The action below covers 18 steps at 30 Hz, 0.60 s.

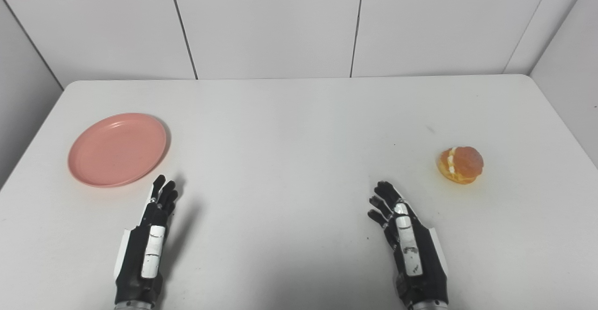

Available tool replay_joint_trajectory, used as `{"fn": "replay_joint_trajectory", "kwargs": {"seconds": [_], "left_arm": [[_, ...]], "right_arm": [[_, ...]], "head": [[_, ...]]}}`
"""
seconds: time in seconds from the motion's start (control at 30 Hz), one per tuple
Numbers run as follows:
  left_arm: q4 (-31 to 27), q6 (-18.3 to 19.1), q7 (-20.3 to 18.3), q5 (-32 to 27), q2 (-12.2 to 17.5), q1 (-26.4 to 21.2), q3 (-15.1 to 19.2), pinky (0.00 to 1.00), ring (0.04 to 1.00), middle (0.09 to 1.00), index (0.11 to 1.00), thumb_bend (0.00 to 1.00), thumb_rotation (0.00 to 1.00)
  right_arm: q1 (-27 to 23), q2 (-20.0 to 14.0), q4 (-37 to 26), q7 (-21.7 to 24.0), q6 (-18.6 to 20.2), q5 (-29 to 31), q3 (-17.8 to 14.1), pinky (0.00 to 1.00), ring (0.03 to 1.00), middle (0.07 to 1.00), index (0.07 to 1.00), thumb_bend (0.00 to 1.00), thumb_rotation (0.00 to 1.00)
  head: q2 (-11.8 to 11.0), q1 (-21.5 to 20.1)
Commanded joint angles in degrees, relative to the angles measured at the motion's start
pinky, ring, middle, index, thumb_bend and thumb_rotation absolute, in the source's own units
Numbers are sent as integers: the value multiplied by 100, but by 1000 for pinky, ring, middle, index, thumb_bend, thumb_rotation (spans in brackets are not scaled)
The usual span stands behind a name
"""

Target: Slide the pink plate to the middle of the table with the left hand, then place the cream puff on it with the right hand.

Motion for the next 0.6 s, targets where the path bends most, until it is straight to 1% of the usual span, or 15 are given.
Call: {"fn": "replay_joint_trajectory", "kwargs": {"seconds": [0.0,0.13,0.3,0.57], "left_arm": [[46,161,-76,-17,166,309,-142,1000,960,960,969,716,944],[-2,203,-66,-33,164,316,-160,1000,961,962,968,726,946],[15,195,-56,-29,169,319,-184,1000,962,962,968,712,941],[-6,227,-92,-75,183,313,-209,1000,960,963,969,723,946]], "right_arm": [[229,-186,18,31,112,-11,-28,862,874,891,852,718,905],[230,-188,13,38,115,-12,-36,860,870,887,852,722,899],[236,-203,-12,42,122,-7,-55,854,868,885,850,728,897],[230,-218,-2,70,140,17,-59,864,874,889,855,712,902]], "head": [[-12,-8],[12,13],[10,53],[15,49]]}}
